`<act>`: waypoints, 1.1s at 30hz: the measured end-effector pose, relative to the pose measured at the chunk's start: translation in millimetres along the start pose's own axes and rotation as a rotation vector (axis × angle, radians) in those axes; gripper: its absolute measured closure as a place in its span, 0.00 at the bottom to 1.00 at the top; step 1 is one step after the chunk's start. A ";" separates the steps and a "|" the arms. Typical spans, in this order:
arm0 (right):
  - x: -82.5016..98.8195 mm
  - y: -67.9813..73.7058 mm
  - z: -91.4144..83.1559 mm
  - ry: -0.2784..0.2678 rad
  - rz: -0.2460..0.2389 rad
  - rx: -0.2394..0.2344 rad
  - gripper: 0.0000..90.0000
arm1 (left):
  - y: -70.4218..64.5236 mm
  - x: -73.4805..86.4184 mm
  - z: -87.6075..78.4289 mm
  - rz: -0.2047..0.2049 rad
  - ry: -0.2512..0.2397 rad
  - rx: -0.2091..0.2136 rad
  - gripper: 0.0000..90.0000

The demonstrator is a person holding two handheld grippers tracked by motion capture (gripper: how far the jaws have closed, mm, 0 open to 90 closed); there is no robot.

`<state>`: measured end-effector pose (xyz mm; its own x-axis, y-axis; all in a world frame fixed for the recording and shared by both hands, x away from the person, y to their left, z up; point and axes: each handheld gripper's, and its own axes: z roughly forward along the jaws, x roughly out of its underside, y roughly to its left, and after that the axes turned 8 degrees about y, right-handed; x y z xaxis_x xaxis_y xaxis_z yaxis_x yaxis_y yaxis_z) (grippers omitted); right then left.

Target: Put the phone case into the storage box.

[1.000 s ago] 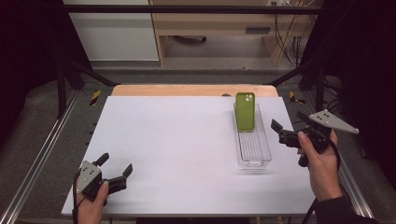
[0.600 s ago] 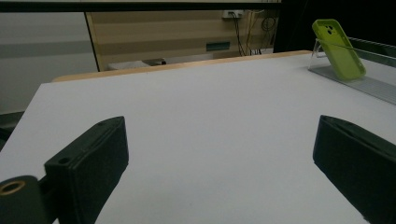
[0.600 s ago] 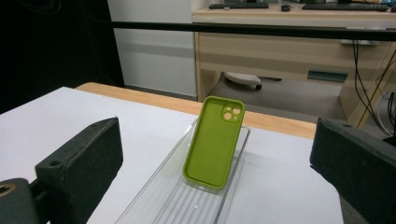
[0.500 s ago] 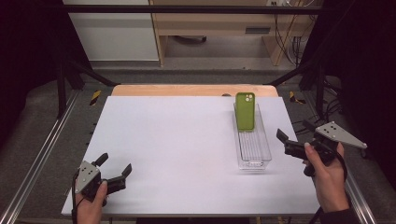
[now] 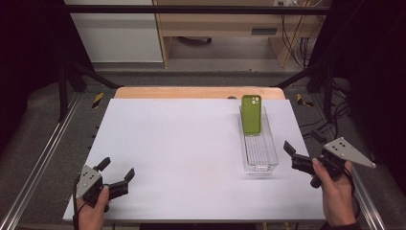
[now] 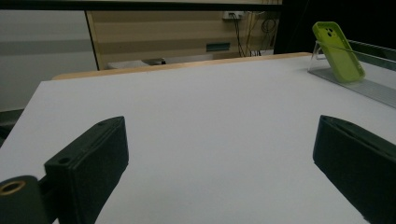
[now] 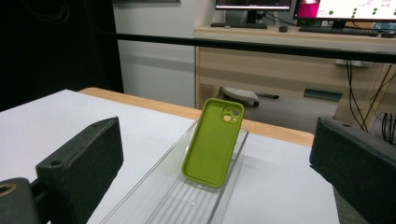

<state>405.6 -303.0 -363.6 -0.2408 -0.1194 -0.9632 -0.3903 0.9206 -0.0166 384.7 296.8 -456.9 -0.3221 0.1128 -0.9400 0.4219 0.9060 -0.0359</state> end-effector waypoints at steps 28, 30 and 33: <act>56.3 0.1 -10.8 -0.043 0.038 0.008 0.03 | -1.8 -0.6 -0.3 0.031 -0.007 0.008 0.03; 59.7 1.0 -9.8 -0.041 0.038 0.008 0.03 | -1.8 -0.6 -0.3 0.035 -0.008 0.009 0.03; 63.9 2.7 -8.4 -0.030 0.033 0.008 0.03 | -1.9 -0.5 -0.4 0.035 -0.008 0.010 0.03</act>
<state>381.7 -311.3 -423.0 -0.2267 -0.0778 -0.9709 -0.3752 0.9268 0.0134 383.7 295.1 -456.2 -0.2997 0.1413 -0.9435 0.4413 0.8974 -0.0058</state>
